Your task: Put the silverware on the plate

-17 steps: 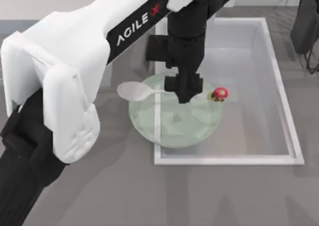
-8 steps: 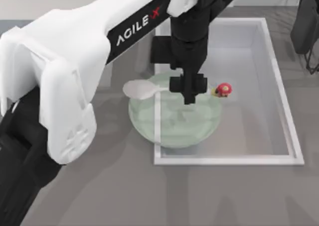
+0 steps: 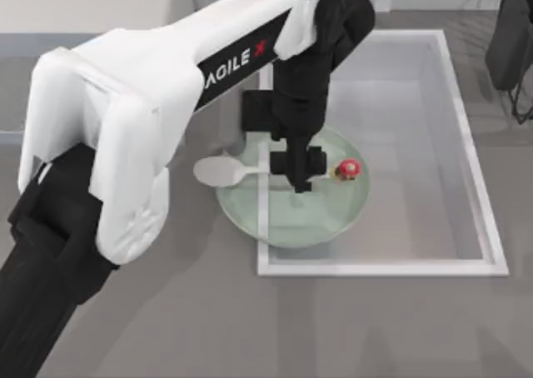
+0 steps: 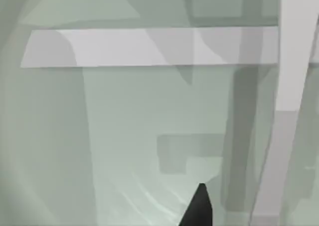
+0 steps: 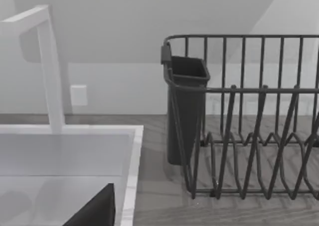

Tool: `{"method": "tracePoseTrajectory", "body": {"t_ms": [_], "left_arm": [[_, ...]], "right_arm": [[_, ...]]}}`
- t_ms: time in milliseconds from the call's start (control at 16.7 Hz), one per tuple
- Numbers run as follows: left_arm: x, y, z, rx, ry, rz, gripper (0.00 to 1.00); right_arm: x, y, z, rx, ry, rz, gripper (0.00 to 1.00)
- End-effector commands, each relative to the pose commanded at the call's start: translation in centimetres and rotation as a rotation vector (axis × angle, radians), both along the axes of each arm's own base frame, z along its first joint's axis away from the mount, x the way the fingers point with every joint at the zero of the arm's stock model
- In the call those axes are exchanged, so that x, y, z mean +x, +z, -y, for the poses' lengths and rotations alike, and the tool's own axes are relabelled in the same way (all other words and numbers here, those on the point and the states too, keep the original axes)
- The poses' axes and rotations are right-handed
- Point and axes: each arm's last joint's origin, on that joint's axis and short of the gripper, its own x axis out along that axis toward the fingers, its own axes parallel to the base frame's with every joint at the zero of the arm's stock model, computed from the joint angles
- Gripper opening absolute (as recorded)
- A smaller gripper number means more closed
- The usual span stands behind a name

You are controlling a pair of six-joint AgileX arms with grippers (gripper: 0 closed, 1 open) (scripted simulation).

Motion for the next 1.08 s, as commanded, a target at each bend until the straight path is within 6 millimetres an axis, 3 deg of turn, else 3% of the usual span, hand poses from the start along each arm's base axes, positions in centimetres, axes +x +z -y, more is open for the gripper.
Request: {"method": "tracePoseTrajectory", "body": {"t_ms": [360,1080], "left_arm": [[0.06,-0.82,-0.09,0.010,0.003,-0.015,0.00],[0.06,-0.82,-0.09,0.010,0.003,-0.015,0.90]], "right_arm": [[0.00,0.00,0.00,0.000,0.000,0.000,1.00],[0.00,0.00,0.00,0.000,0.000,0.000,1.00]]}}
